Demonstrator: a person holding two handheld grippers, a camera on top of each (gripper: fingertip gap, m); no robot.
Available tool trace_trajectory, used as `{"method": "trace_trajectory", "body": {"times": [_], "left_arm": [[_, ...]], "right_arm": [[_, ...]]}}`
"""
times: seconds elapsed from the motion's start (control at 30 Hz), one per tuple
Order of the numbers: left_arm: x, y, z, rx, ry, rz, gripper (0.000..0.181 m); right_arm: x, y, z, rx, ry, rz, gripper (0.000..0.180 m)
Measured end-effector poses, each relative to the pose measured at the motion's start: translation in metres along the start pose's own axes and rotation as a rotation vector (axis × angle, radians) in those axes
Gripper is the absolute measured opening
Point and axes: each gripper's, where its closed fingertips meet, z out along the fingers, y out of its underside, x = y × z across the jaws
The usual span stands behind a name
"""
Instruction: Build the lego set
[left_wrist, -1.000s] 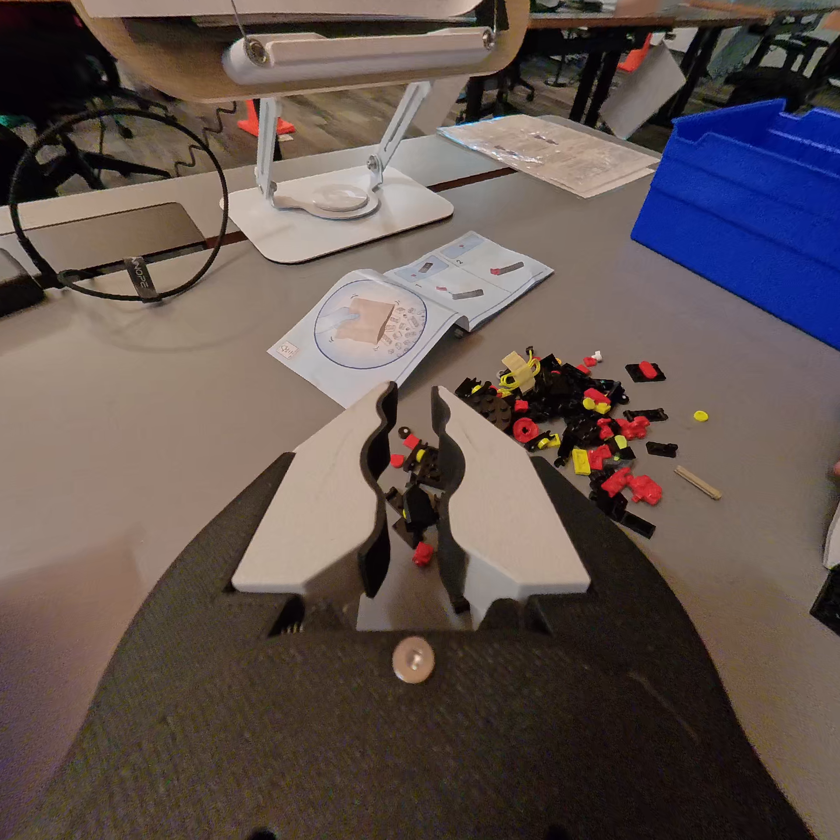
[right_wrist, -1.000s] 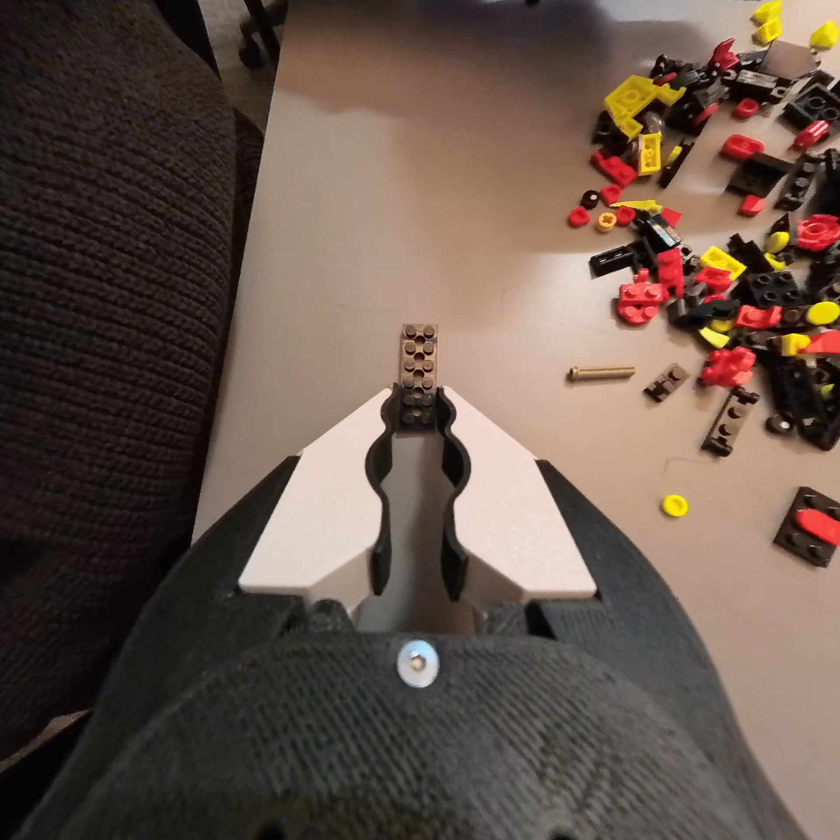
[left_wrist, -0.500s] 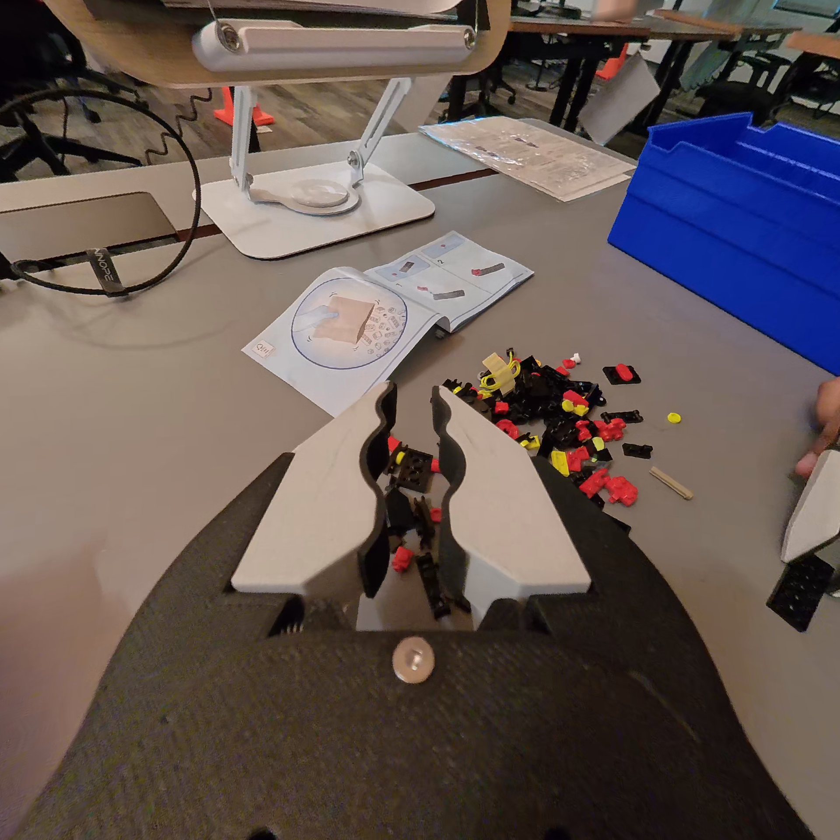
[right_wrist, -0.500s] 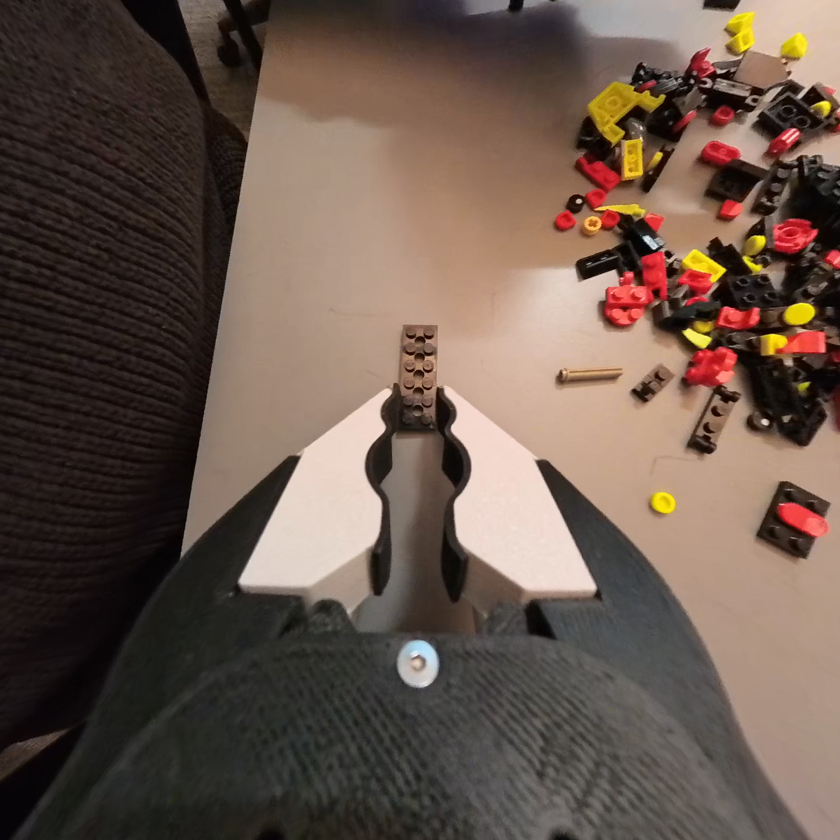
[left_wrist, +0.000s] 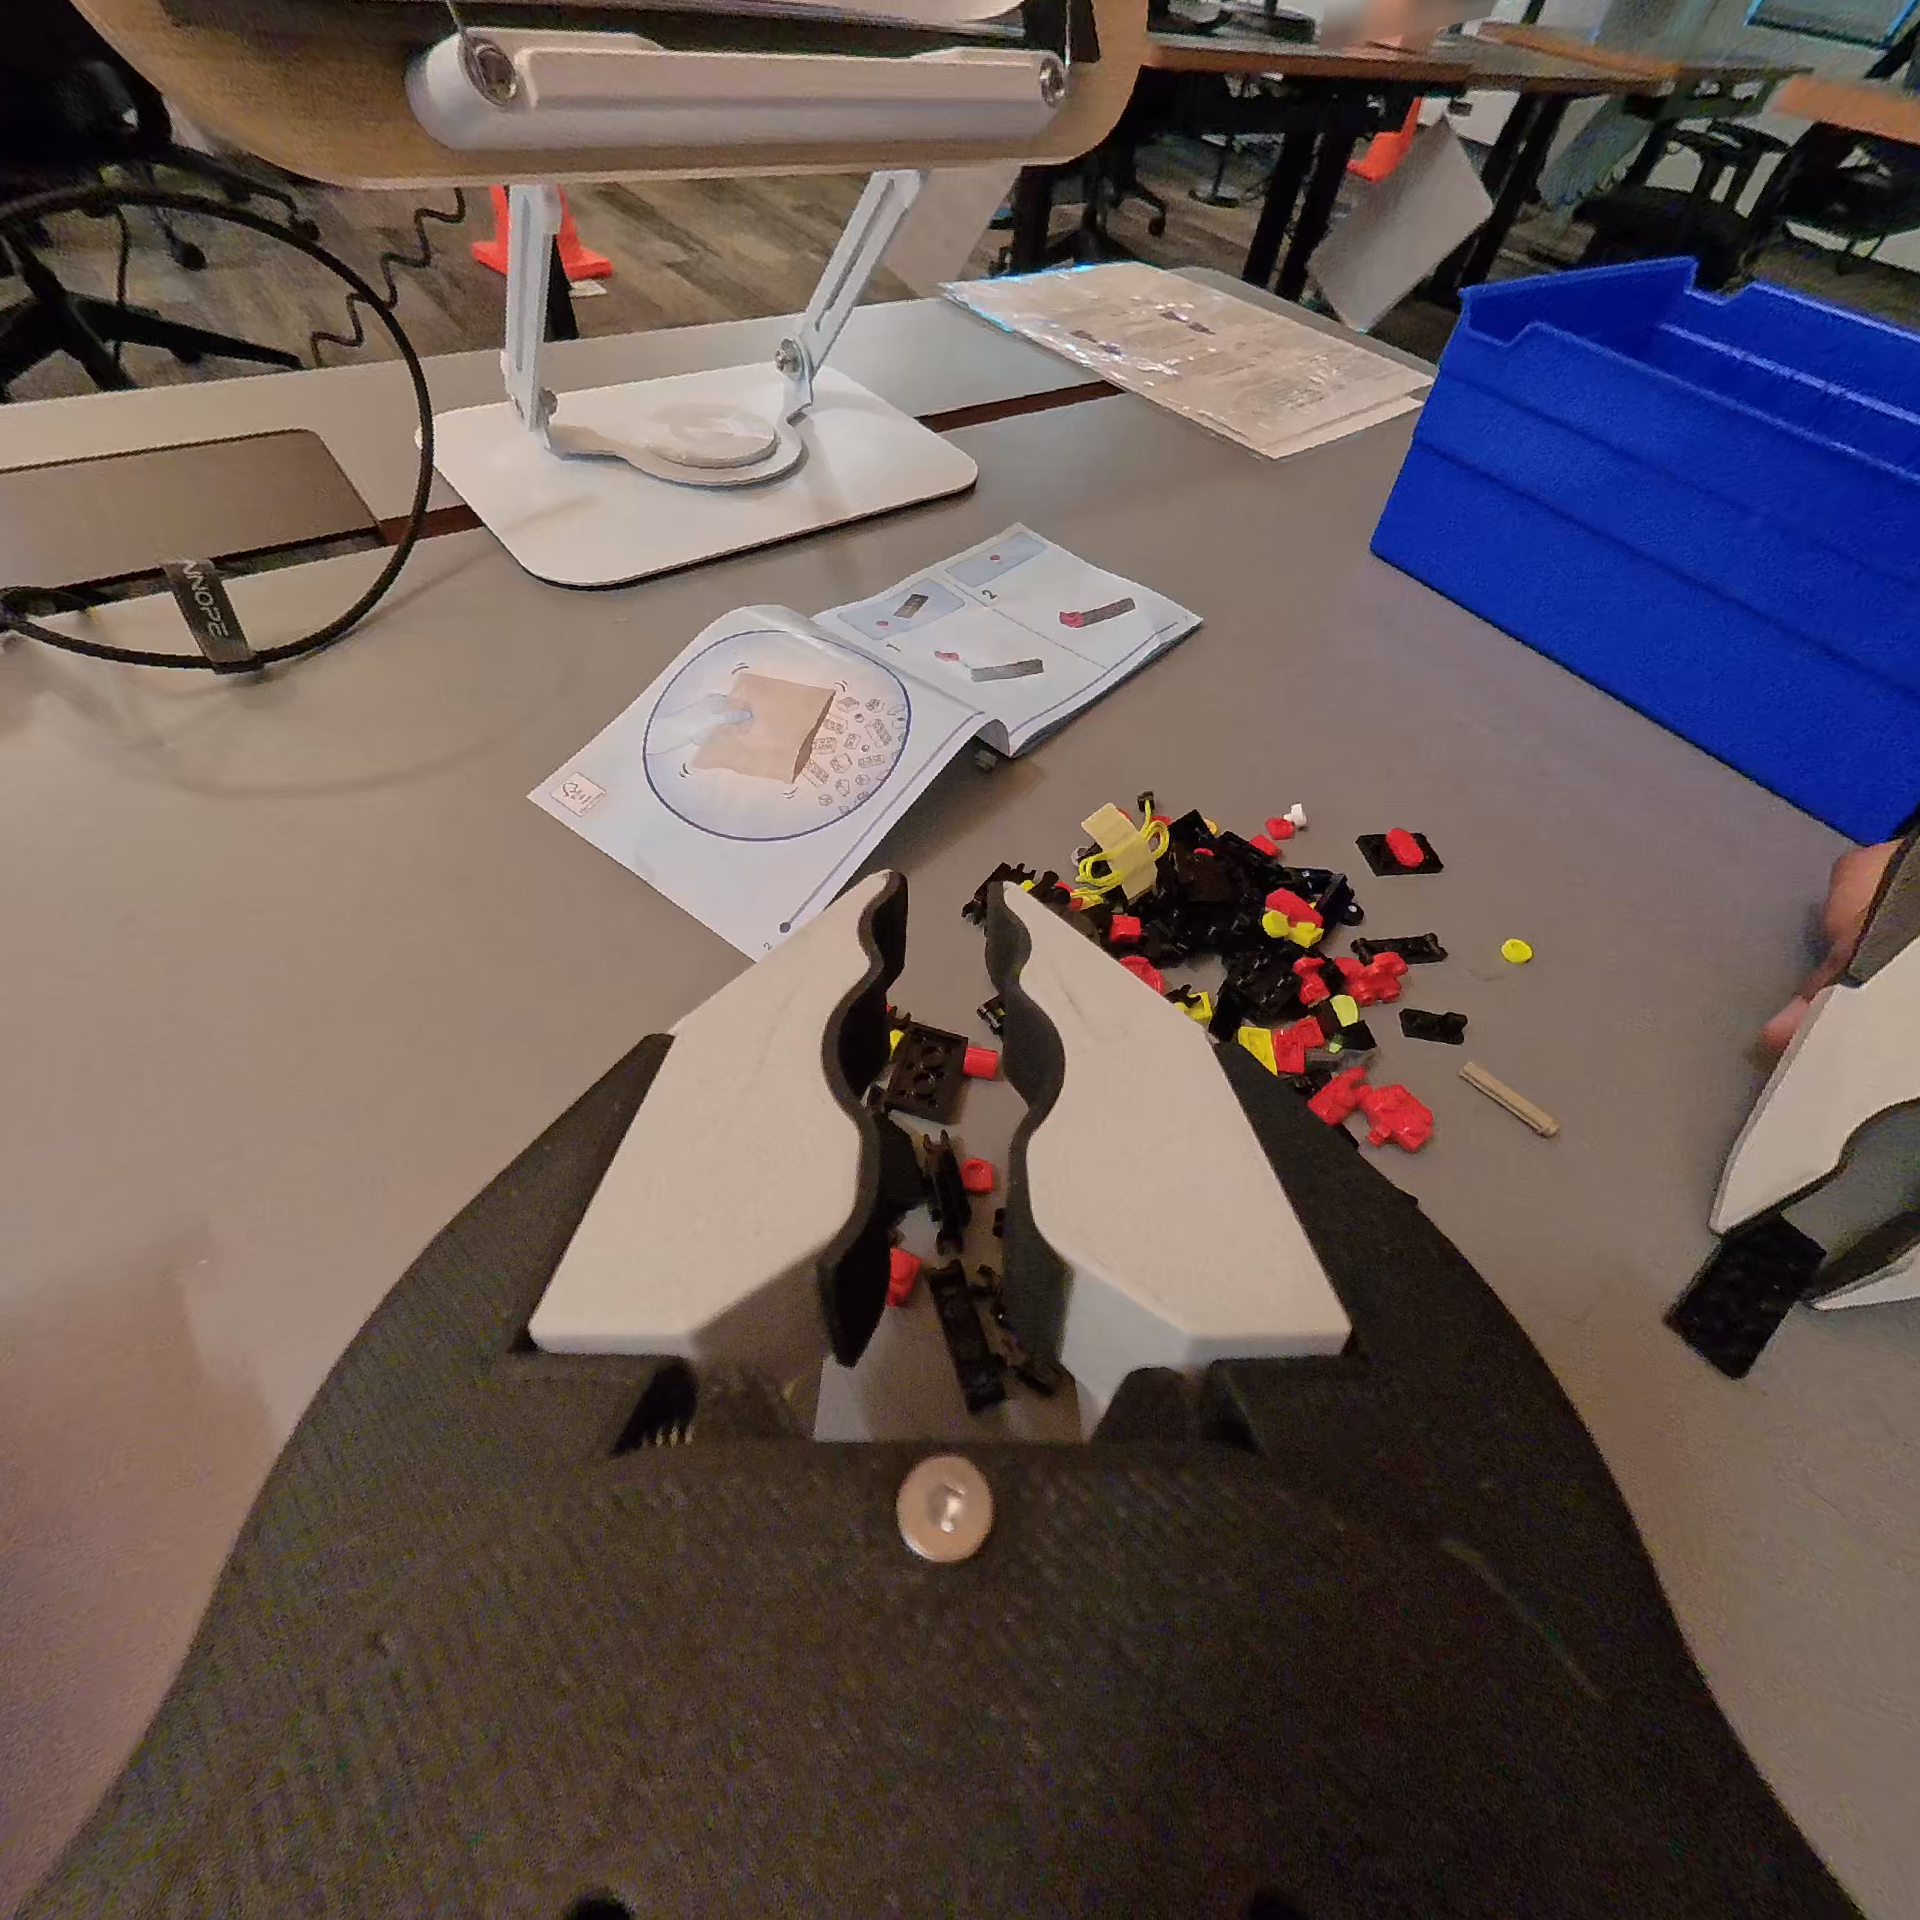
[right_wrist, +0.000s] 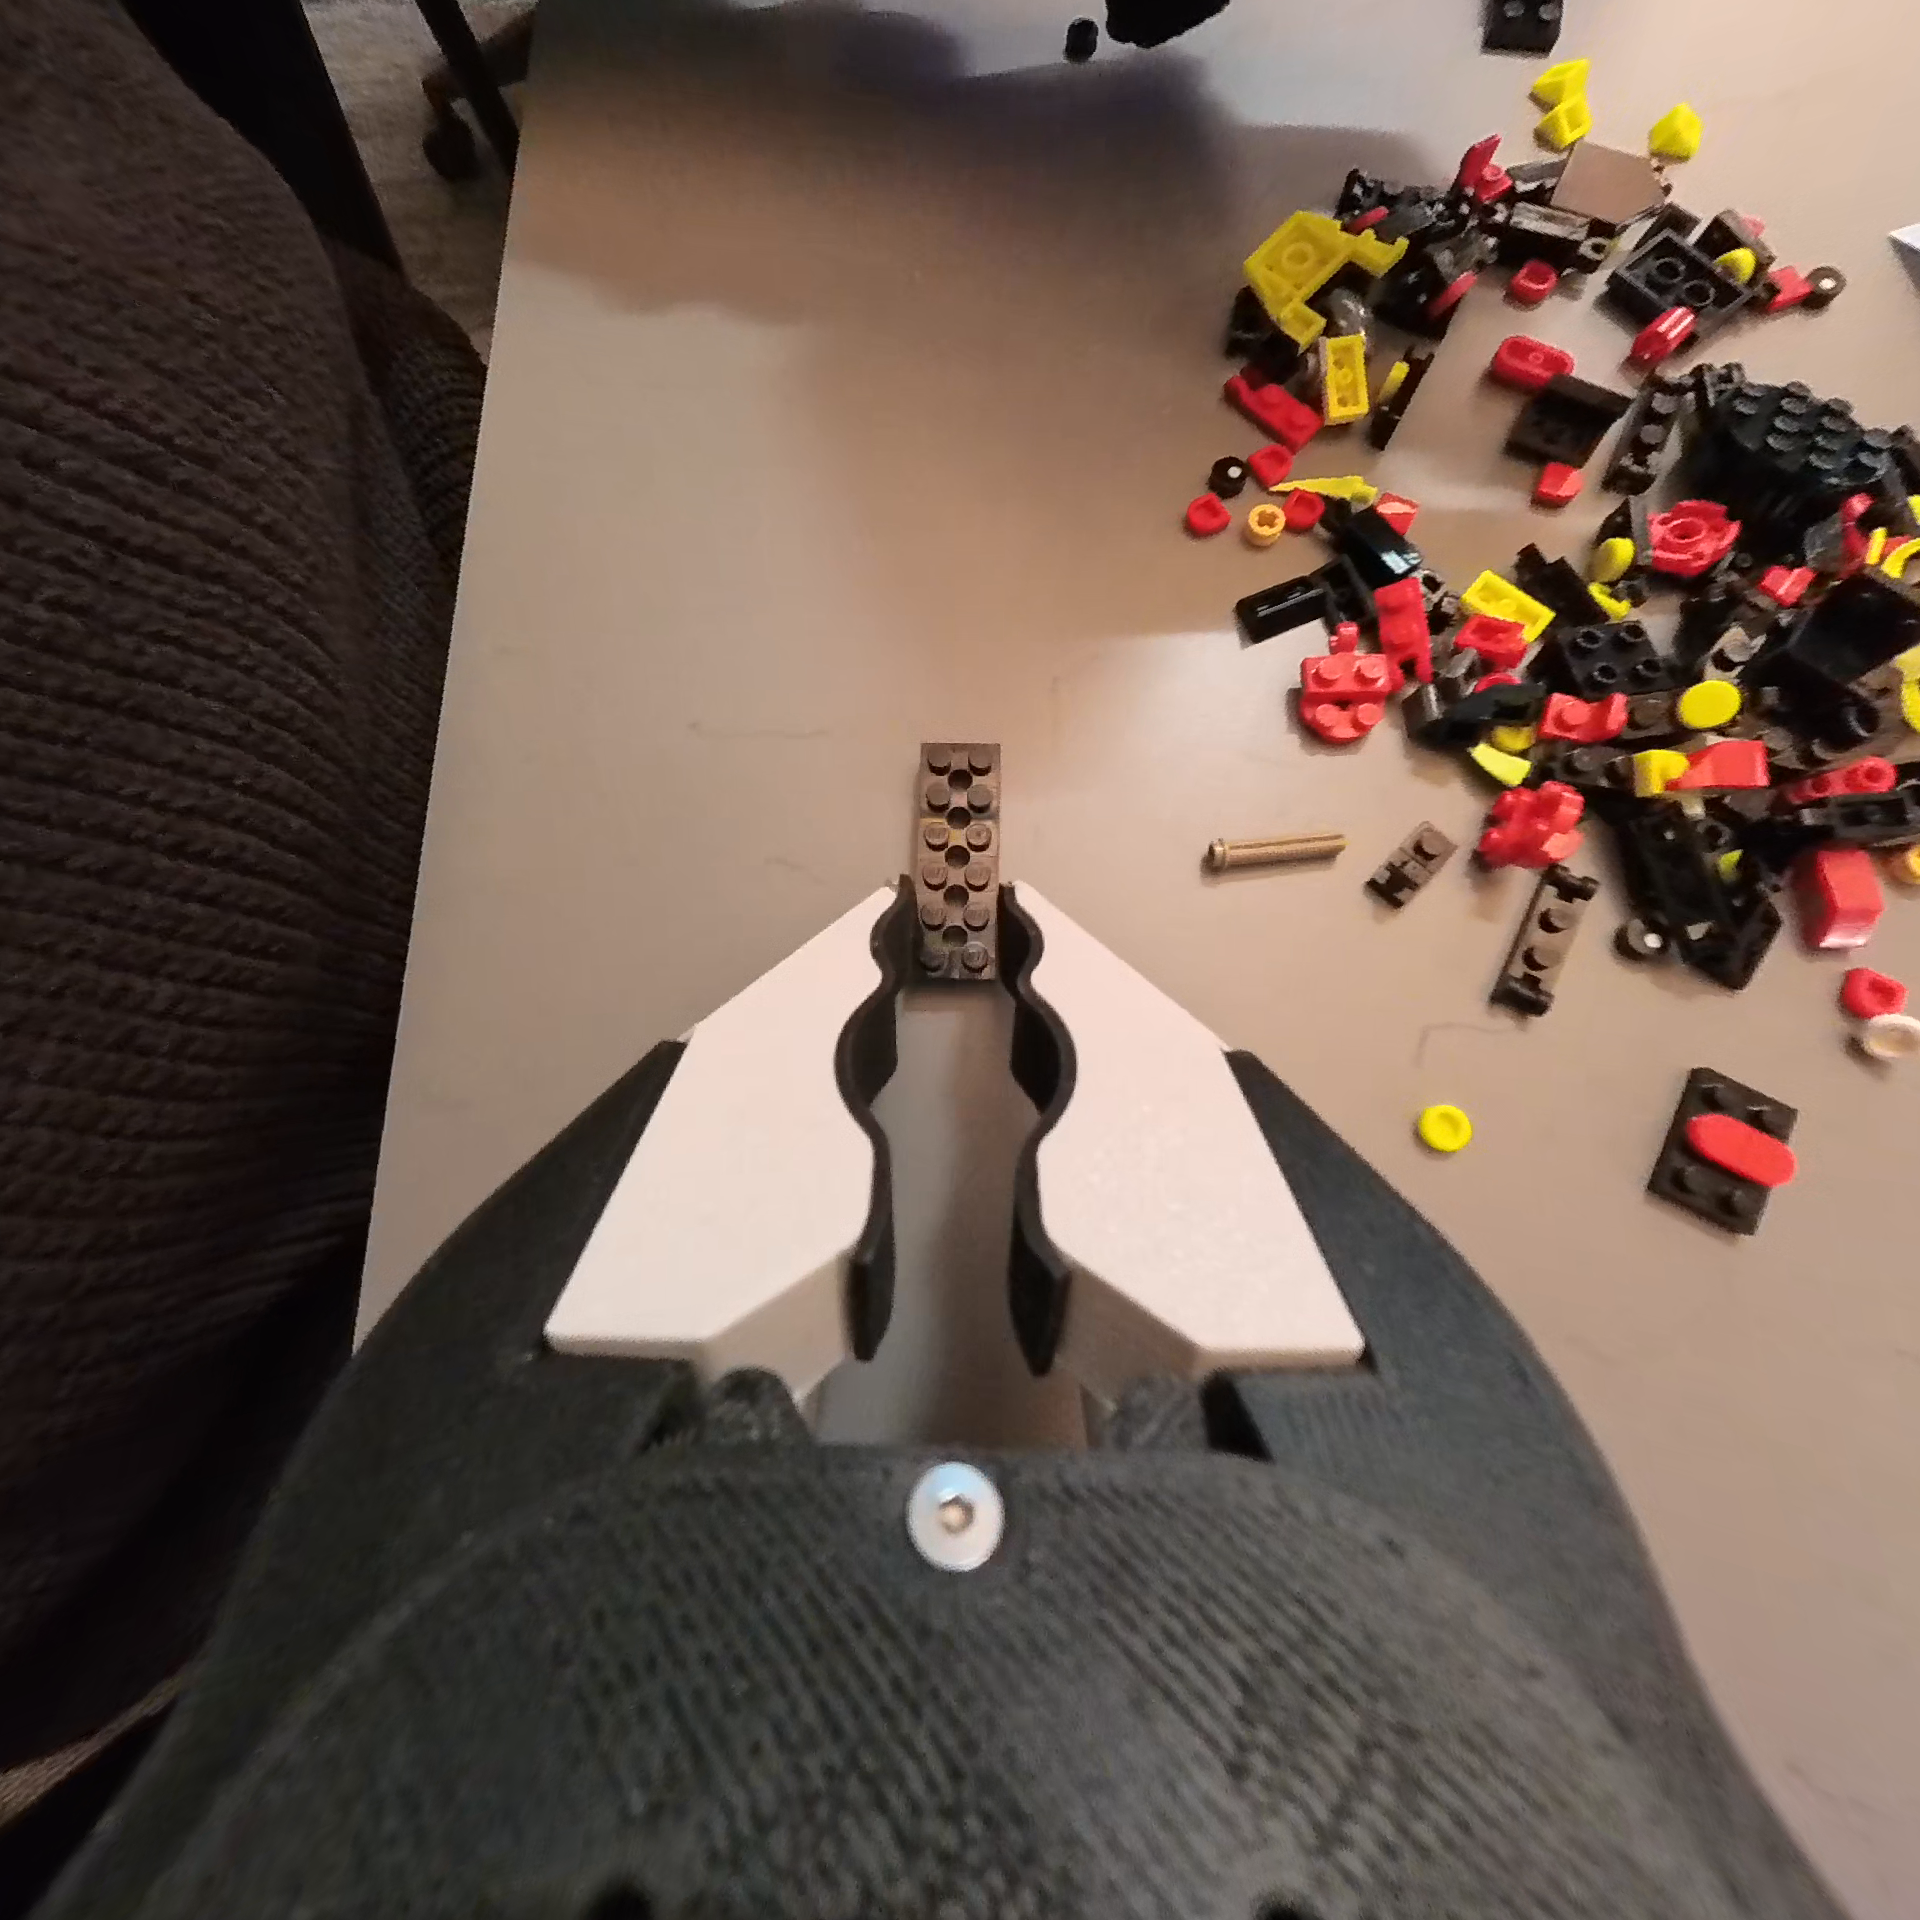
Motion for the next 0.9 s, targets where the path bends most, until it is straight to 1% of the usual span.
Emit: {"method": "trace_trajectory", "body": {"times": [0.23, 0.37, 0.67, 0.8, 0.9], "left_arm": [[0.004, -0.002, 0.0, 0.007, 0.011, -0.019, 0.011], [0.006, -0.001, 0.006, -0.005, 0.016, -0.016, 0.008], [0.012, -0.002, 0.011, -0.012, 0.037, -0.011, 0.01], [0.013, -0.01, 0.014, 0.013, 0.047, -0.038, 0.01], [0.021, -0.019, 0.022, 0.037, 0.086, -0.08, 0.011]], "right_arm": [[-0.001, 0.0, 0.002, -0.009, 0.007, -0.001, 0.014], [0.0, 0.002, -0.002, -0.004, 0.024, 0.014, 0.014], [0.001, 0.003, -0.006, 0.0, 0.068, 0.023, 0.014], [0.002, -0.001, -0.013, 0.05, 0.101, 0.038, 0.019], [0.005, 0.005, -0.021, 0.06, 0.135, 0.069, 0.023]]}}
